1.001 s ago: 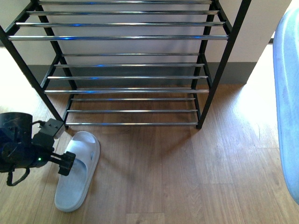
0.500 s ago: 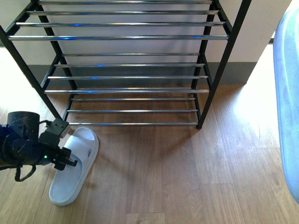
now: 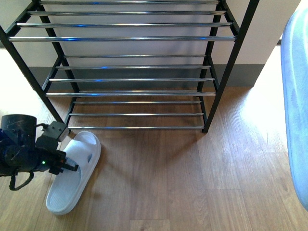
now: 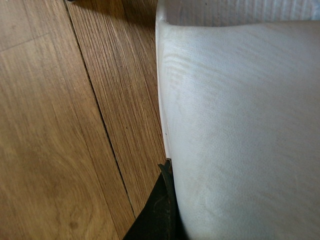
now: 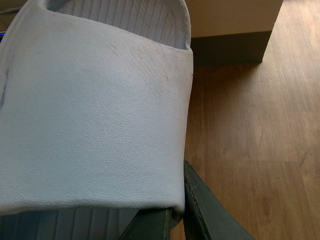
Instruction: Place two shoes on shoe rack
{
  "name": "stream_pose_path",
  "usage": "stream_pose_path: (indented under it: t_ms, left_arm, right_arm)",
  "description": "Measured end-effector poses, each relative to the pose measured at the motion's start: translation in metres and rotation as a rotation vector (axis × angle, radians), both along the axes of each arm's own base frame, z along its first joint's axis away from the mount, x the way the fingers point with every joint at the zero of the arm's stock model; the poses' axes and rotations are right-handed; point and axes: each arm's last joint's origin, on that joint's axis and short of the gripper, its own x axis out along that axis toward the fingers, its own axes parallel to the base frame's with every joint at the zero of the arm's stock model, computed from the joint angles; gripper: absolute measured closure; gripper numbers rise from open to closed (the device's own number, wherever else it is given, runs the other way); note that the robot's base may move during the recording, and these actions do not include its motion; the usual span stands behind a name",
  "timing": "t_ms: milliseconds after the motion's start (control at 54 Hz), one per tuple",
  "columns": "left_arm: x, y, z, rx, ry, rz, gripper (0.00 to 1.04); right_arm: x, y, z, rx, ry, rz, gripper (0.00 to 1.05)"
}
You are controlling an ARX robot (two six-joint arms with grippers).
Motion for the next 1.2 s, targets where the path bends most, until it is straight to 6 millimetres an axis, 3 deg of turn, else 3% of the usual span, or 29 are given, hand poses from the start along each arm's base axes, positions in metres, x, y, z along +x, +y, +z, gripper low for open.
stream_pose_path:
  t_ms: [315,537,704,815,1112,1204]
  left_arm:
    - [-0.019,0.005,0.055,-0.006,-0.104,0.056,1.03]
    - [-0.069,0.019,0.117,0.015,-0.188,0.135,1.03]
    - [-0.13,0.01,0.196,0.021,-0.238,0.161,1.03]
    - [-0.168,0.003,0.236,0.026,-0.241,0.182,1.03]
    - [-0.215,-0.002,0.321,0.052,-0.442,0.263,1.03]
    - [-0.241,-0.006,0.345,0.086,-0.531,0.33,1.03]
  right_arm:
    - [0.0,0.0,0.0,0.0,0.0,0.0,1.03]
    - [0.0,0.0,0.0,0.0,0.0,0.0,1.03]
    - [0.0,0.0,0.0,0.0,0.0,0.0,1.03]
    - [0.0,0.0,0.0,0.0,0.0,-0.001,1.03]
    - [0.0,0.0,0.0,0.0,0.0,-0.001,1.03]
    - [0.0,0.0,0.0,0.0,0.0,-0.001,1.03]
